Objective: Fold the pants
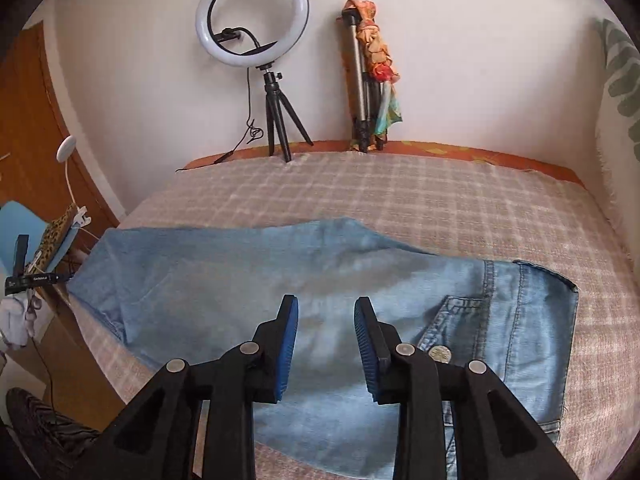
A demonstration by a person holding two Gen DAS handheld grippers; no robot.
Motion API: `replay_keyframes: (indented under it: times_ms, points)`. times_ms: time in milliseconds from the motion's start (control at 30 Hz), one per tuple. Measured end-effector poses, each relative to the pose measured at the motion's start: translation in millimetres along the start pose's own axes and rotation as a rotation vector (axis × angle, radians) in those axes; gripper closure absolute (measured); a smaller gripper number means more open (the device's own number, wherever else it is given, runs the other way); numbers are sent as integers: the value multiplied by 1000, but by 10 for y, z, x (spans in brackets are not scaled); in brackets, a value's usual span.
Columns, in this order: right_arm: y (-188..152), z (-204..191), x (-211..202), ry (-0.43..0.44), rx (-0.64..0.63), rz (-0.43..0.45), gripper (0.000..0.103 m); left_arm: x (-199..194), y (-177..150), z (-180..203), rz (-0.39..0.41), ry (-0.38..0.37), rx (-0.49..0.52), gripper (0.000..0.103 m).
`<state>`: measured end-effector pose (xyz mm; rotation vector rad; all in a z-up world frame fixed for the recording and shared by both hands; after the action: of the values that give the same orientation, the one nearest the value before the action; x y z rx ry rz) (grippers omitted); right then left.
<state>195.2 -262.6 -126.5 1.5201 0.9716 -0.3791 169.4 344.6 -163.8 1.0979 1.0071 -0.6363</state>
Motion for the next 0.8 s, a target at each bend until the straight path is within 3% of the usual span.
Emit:
replay_keyframes:
  times_ms: [133,267,400,600,700,767,800]
  points:
    - [-36,-646,285,123,-137,-59,69,135,18,-570,0,-47,-231,62]
    - [-242,-986,568,170,-221,-123,69,278,18,-858,-6,-87,-373,62]
    - [-433,-1085,753,181,-259,-182,69,372,66,-999,18,-94,-439,62]
    - [-546,-1010,828,168,-268,-208,69,532,56,-1091,28,-149,-524,63]
    - [-581,-1026,836,170,-282,-211,69,536,60,-1095,63,-133,-526,63]
    - [-614,-1082,844,184,-307,-218,69,531,80,-1057,76,-113,-503,78]
    - [-638,-1125,856,192,-325,-223,69,545,91,-1043,75,-113,-496,92]
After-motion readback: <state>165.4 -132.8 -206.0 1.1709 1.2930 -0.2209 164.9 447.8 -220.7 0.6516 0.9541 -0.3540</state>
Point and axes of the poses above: each gripper's, at about its wrist camera, not at the fingertips, and x roughly the way its jaws point, z to its right, y to its top, the point moved 7 cm from there along x, roughly the way its jaws point, and after that the axes turned 4 degrees about -z, right-handed, at the moved point
